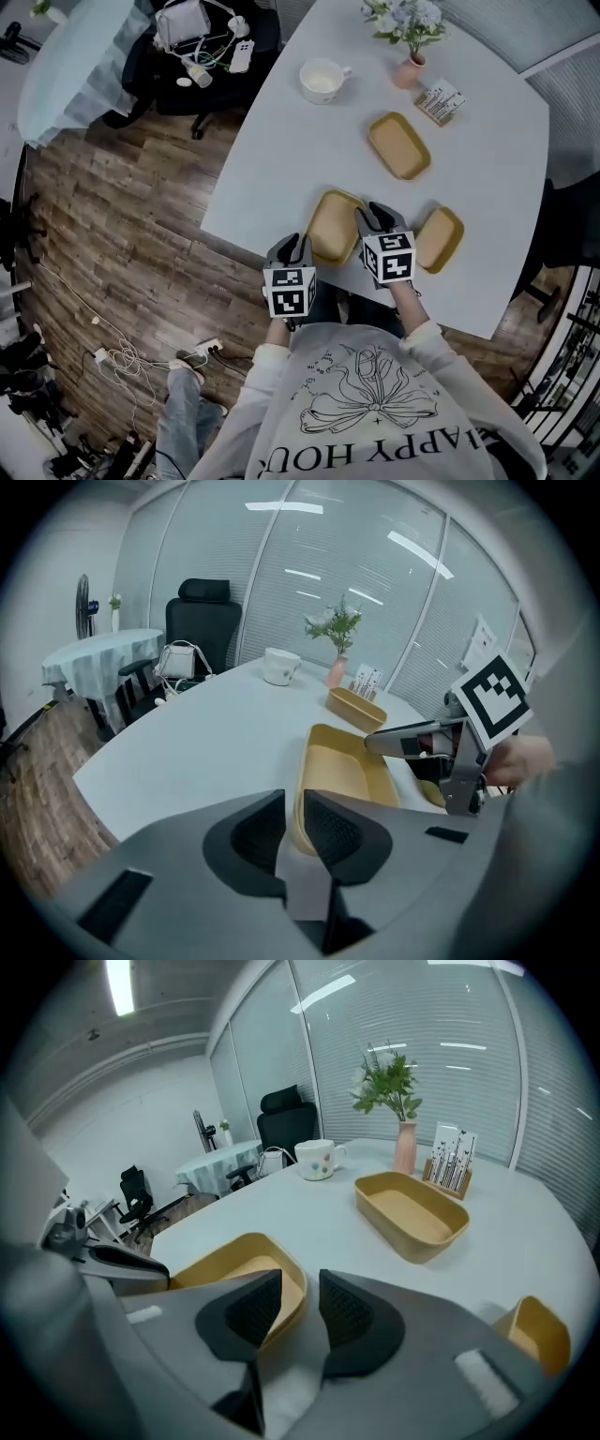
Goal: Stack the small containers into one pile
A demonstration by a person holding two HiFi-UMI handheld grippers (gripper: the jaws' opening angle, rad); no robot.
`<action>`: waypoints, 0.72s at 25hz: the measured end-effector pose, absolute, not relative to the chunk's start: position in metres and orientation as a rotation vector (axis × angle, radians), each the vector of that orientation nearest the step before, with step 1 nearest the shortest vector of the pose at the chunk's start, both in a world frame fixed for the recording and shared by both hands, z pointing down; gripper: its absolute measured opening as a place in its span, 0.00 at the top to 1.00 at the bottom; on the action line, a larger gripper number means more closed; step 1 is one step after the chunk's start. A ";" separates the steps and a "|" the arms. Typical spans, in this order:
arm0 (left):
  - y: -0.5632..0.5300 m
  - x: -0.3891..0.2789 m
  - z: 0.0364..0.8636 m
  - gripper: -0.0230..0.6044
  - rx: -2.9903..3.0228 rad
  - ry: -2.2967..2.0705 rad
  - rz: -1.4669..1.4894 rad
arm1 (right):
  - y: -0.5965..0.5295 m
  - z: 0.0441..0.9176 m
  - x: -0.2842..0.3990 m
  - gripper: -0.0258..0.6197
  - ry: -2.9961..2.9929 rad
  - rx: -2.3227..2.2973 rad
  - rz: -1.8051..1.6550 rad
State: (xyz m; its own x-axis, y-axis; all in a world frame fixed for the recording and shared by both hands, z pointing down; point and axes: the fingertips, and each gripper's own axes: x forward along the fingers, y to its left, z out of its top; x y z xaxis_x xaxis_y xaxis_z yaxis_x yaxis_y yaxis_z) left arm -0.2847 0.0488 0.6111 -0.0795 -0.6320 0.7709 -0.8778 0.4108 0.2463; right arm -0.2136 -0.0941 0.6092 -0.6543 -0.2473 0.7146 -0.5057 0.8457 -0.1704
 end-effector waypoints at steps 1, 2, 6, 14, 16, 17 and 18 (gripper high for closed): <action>0.049 -0.285 0.614 0.88 1.309 -1.788 0.363 | -0.093 0.614 -0.214 0.75 -2.284 0.546 0.477; 0.048 -0.285 0.615 0.89 1.315 -1.779 0.367 | -0.093 0.617 -0.214 0.77 -2.270 0.552 0.487; 0.045 -0.283 0.617 0.92 1.340 -1.754 0.379 | -0.094 0.621 -0.214 0.89 -2.256 0.598 0.535; 0.022 -0.279 0.575 0.92 1.485 -1.739 0.350 | -0.110 0.574 -0.194 0.90 -2.321 0.786 0.616; 0.008 -0.273 0.556 0.92 1.557 -1.738 0.356 | -0.118 0.553 -0.180 0.90 -2.339 0.873 0.670; 0.000 -0.269 0.546 0.92 1.596 -1.734 0.355 | -0.123 0.542 -0.171 0.90 -2.349 0.921 0.689; -0.009 -0.264 0.538 0.92 1.635 -1.726 0.352 | -0.128 0.531 -0.162 0.90 -2.357 0.966 0.698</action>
